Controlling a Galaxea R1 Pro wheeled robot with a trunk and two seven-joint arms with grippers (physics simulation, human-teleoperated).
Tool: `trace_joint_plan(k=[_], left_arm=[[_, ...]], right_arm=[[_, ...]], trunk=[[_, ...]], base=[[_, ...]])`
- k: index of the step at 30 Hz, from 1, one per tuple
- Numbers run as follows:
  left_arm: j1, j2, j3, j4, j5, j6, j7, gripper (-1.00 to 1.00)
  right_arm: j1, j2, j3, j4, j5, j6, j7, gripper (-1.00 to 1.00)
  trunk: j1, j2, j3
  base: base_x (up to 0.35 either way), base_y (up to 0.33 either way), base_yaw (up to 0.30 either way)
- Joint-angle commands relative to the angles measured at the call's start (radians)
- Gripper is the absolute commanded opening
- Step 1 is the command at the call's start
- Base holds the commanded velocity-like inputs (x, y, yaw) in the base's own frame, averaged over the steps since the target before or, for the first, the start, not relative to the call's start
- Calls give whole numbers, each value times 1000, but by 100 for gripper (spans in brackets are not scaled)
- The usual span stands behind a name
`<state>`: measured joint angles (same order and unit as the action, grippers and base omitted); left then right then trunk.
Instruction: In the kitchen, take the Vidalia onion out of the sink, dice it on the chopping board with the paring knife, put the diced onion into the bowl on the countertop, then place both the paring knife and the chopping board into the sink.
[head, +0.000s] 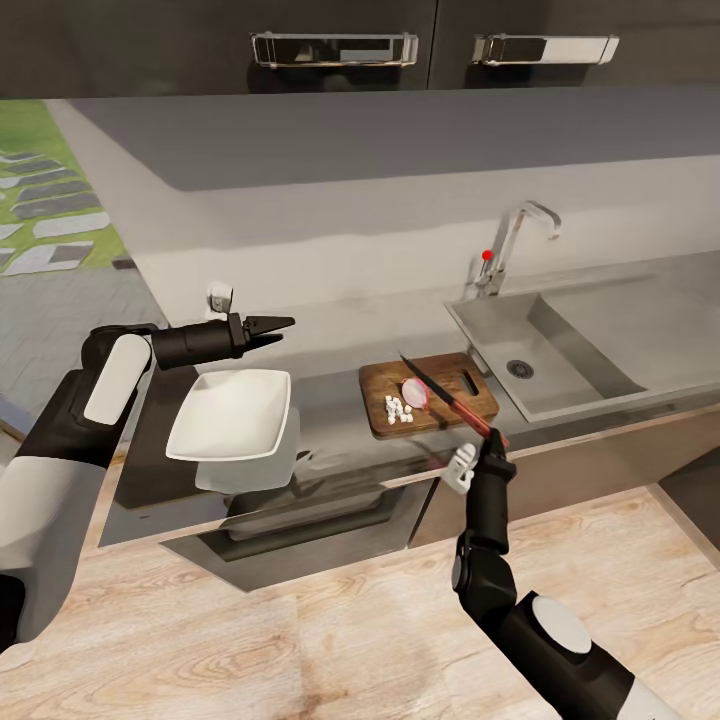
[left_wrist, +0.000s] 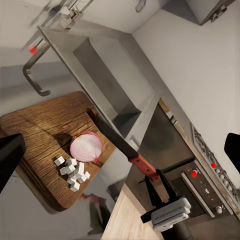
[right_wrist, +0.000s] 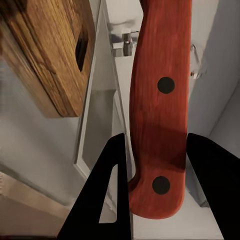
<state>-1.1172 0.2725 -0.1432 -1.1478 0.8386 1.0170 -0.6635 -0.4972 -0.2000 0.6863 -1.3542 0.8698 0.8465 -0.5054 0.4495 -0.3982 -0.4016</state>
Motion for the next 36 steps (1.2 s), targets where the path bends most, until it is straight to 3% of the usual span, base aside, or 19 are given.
trace_joint_plan(k=[1, 7, 21, 25, 36], left_arm=[[-1, 1, -1, 0, -1, 3, -4, 100], [-1, 1, -1, 0, -1, 3, -4, 100], [-1, 1, -1, 0, -1, 3, -4, 100], [-1, 1, -1, 0, -1, 3, -4, 100], [-1, 1, -1, 0, -1, 3, -4, 100]], right_arm=[[-1, -1, -3, 6, -2, 5, -5, -100], [-1, -1, -26, 18, -2, 5, -4, -100], [-1, -1, -28, 46, -2, 5, -4, -100], [-1, -1, -27, 99, -2, 5, -4, -100], [-1, 2, -24, 135, -2, 5, -5, -100]], trunk=[[1, -2, -2], [1, -2, -2], [1, -2, -2], [1, -2, -2], [1, -2, -2]], base=[[0, 0, 0], [0, 0, 0], [0, 0, 0], [0, 0, 0], [0, 0, 0]])
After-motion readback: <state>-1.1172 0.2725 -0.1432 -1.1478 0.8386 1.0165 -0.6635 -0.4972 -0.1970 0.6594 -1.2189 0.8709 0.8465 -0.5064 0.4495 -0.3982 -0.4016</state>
